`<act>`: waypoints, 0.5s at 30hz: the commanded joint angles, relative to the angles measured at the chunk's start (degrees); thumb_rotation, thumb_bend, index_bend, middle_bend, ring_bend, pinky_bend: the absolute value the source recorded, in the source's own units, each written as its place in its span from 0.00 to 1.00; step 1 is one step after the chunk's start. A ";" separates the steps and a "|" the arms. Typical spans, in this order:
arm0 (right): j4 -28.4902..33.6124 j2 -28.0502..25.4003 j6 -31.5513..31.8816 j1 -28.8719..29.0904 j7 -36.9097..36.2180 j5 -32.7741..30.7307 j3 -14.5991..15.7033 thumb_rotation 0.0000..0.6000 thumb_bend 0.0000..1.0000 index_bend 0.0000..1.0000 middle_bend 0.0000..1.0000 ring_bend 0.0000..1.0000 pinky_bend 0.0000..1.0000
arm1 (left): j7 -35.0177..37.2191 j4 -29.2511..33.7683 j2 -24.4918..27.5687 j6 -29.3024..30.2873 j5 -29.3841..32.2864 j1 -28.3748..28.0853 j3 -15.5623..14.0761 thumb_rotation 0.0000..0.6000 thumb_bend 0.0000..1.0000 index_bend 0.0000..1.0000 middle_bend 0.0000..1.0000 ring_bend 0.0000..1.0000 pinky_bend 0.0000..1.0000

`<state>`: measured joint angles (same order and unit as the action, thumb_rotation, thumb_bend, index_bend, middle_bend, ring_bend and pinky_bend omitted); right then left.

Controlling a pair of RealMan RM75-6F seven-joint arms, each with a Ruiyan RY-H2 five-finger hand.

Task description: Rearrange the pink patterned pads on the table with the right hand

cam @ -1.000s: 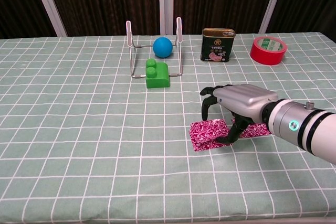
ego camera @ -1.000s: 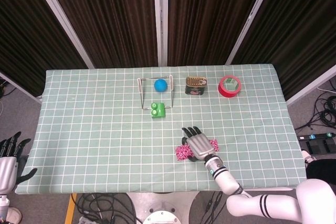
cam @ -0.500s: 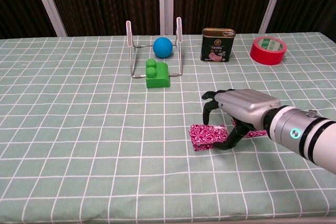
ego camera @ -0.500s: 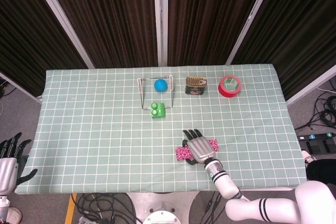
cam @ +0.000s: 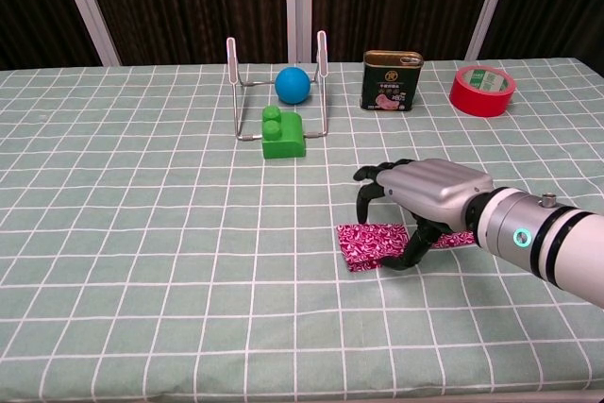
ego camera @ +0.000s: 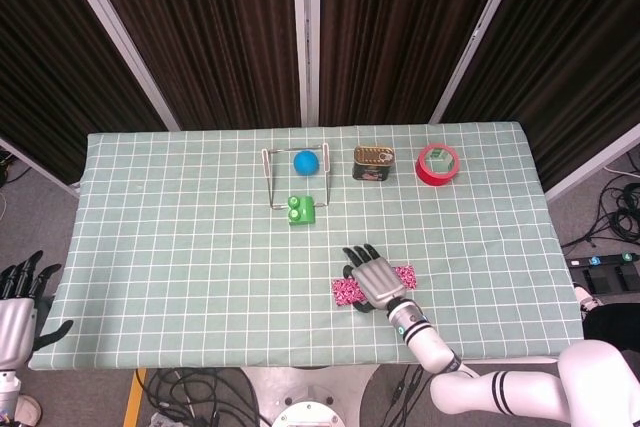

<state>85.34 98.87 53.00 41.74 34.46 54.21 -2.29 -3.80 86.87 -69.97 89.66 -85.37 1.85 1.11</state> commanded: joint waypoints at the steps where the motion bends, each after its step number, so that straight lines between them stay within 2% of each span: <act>1: -0.08 -0.03 -0.02 -0.07 0.00 0.25 0.22 0.85 0.17 0.32 0.03 0.00 0.00 | 0.01 0.12 0.12 -0.01 0.03 -0.01 0.02 1.00 0.04 0.25 0.15 0.12 0.13; 15: 0.42 -1.62 0.86 -0.62 -0.51 2.50 0.65 0.83 0.17 0.28 0.03 0.00 0.00 | -0.23 0.24 0.16 -0.13 0.24 0.04 -0.01 1.00 0.04 0.25 0.15 0.12 0.13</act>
<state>85.41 97.66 53.49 41.34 34.37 56.44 -1.46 -4.04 87.13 -69.80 89.50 -85.12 1.87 1.12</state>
